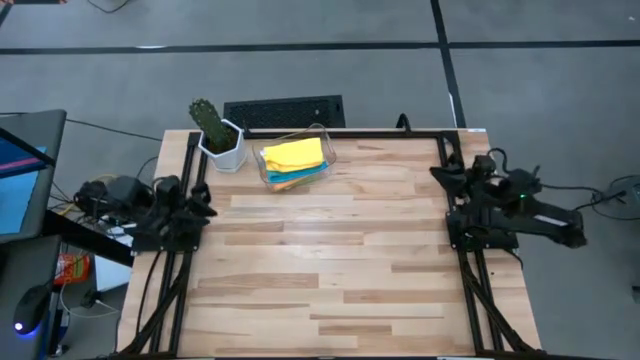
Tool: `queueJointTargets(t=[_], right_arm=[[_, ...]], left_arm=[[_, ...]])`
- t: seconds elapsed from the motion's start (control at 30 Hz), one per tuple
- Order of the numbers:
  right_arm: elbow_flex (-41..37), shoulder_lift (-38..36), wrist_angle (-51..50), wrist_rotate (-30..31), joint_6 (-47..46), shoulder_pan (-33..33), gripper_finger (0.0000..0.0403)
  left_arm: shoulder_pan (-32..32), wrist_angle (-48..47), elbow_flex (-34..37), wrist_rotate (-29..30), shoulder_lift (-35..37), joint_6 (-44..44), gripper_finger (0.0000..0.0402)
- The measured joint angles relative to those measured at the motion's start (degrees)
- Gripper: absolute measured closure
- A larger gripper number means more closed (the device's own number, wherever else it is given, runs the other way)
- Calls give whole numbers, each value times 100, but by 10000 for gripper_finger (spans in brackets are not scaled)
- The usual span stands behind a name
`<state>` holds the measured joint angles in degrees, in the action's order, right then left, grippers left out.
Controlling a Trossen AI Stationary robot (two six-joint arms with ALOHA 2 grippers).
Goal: Fold microfiber towels
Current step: Return to Home Position
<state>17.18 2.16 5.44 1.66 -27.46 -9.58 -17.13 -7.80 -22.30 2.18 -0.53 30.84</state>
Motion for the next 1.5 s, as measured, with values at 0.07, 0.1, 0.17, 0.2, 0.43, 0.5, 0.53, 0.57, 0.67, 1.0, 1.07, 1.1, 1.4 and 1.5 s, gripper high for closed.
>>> queueJointTargets(t=[0.07,0.1,0.17,0.2,0.43,0.5,0.53,0.57,0.67,1.0,1.07,1.1,1.4,1.5], right_arm=[[-293,218,467,-5,-239,55,327],[-459,322,524,16,-312,107,327],[-652,494,955,30,-409,219,327],[-727,564,1288,103,-454,294,327],[-1083,885,2086,869,-245,962,327],[-1156,1018,2525,1118,24,1190,327],[-1156,1106,2753,1265,137,1295,327],[-1157,1179,2954,1428,255,1382,327],[-1153,1307,3459,1780,602,1527,327],[-199,1202,3217,1791,1458,1558,327],[92,1056,2404,1797,1490,1548,327],[232,964,1955,1799,1458,1545,327],[764,168,-548,1798,1528,1545,327],[716,-165,-874,1804,1558,1545,327]], left_arm=[[-7,362,220,-59,-31,41,269],[-6,426,369,-65,-15,86,269],[-1,813,669,-165,35,123,269],[-2,1126,779,-204,40,104,269],[-2,2360,1626,-344,41,143,269],[0,2665,1835,-346,47,270,269],[0,2726,1929,-346,46,315,269],[-1,2797,1999,-350,40,340,269],[21,3122,2065,-361,46,344,269],[567,3300,1752,-1284,44,539,269],[698,3300,1703,-1483,43,541,269],[762,3286,1687,-1530,43,563,269],[1147,2457,1678,-1730,43,249,269],[1314,1985,1680,-1685,43,26,269]])
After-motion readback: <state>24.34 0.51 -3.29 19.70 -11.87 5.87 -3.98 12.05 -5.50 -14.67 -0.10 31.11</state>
